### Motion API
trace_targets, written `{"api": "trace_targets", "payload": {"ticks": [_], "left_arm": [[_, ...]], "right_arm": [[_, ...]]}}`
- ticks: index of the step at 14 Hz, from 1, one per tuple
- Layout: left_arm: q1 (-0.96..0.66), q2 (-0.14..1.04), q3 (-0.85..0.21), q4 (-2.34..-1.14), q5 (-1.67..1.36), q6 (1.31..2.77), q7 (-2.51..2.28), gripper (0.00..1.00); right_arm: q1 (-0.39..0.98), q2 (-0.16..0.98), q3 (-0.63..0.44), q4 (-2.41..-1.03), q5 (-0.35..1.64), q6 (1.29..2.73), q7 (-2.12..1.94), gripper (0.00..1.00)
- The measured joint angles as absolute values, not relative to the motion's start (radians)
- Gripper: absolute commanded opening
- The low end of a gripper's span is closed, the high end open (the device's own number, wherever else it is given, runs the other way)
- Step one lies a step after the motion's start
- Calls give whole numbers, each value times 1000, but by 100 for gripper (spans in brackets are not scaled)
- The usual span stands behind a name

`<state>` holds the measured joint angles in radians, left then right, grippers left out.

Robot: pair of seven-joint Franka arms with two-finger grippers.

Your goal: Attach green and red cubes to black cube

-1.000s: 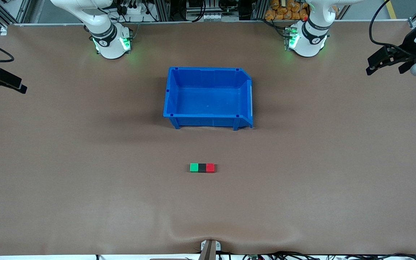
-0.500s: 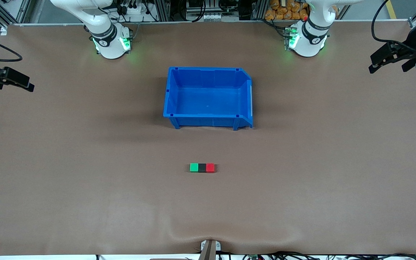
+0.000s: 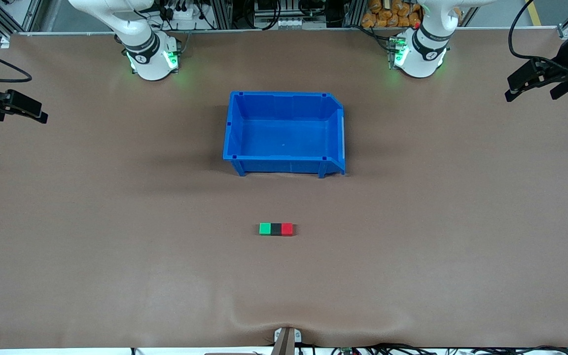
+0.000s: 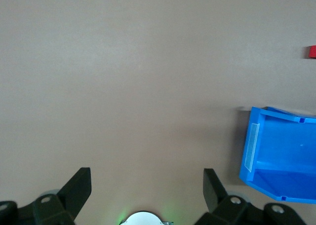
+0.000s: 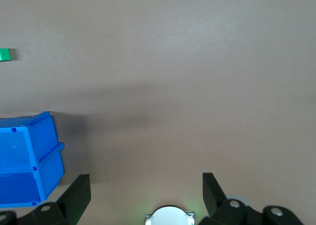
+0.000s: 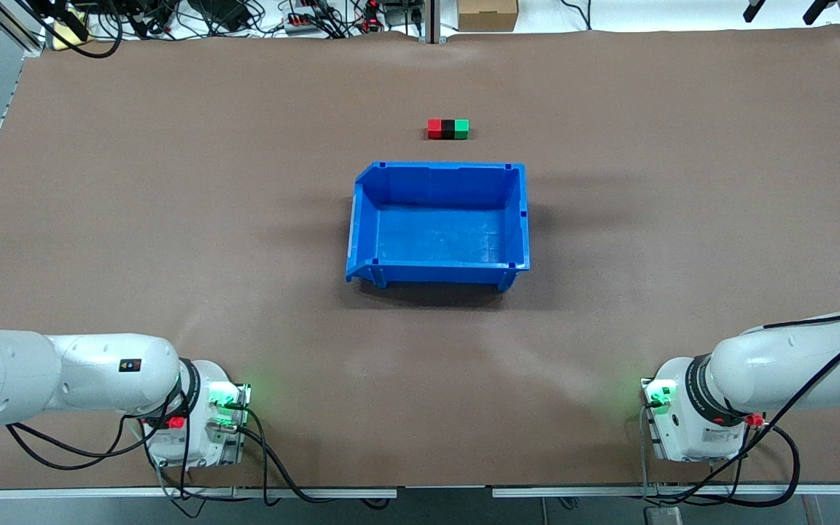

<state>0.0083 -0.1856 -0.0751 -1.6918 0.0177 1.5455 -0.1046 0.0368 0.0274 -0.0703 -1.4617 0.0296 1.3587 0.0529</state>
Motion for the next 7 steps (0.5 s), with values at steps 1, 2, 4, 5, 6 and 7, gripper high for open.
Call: {"api": "trace_targets", "payload": {"ticks": [1,2,4,5,6,7], "left_arm": [[8,-185,-76,-1691,18,1545,-105,100],[8,-185,-76,-1691,18,1545,-105,100],[8,-184,-76,-1691,18,1543,-105,100],[8,-183,-76,-1691,18,1542,-105,100],[8,-183,-76,-1691,18,1542,-105,100],[8,-182,-76,-1691,18,1540,-105,100]], "right_arm": [[37,27,-70,-1462,29,1359,53,100],[37,27,-70,-1462,29,1359,53,100],[37,27,-71,-1462,28,1358,53,100],[37,27,-71,-1462,28,1358,53,100],[37,27,-71,-1462,28,1358,53,100],[37,27,-71,-1462,28,1358,53,100]]}}
